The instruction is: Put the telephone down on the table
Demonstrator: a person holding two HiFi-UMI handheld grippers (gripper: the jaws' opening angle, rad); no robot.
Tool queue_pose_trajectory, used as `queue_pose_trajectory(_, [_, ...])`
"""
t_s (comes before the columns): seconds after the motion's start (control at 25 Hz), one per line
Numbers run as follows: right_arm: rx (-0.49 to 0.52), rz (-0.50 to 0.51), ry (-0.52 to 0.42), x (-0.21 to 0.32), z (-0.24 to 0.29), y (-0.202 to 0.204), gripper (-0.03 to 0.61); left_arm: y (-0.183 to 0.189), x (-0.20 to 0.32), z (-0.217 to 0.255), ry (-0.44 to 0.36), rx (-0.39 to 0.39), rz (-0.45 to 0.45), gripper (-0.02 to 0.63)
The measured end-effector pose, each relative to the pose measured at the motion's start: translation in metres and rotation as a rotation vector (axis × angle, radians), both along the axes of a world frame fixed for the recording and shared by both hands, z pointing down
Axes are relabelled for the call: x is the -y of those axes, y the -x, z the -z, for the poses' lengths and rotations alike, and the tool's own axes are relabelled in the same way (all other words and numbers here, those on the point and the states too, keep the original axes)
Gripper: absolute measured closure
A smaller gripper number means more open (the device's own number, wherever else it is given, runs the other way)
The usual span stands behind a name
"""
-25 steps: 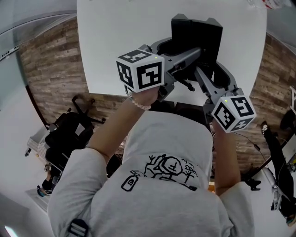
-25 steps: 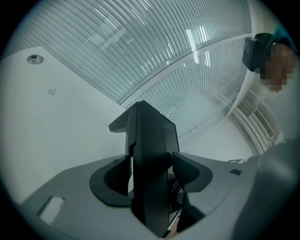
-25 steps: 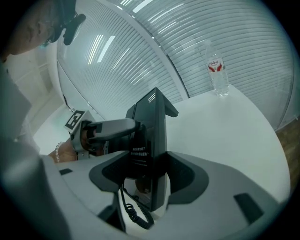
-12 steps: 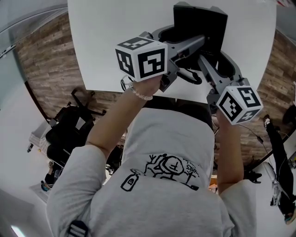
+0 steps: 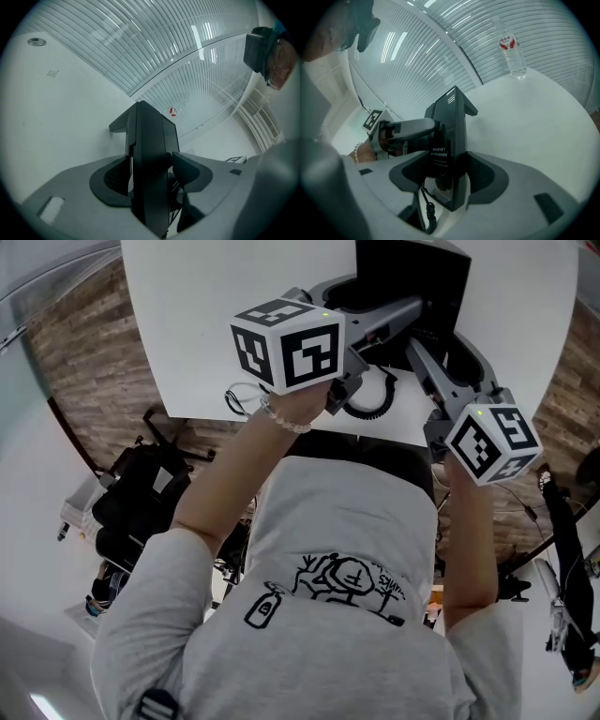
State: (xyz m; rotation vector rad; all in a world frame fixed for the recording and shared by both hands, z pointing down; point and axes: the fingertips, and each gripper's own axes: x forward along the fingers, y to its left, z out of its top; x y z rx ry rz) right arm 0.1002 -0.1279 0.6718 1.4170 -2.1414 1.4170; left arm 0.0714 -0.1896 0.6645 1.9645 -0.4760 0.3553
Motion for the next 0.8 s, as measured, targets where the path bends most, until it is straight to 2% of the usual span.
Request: queue_pose_trajectory(0.8, [0.022,-0.009,-0.006,-0.003,-0.015,-0.001,0.34,-0.002,-0.004,-0.005,-0.11,0.029,-0.021,0.35])
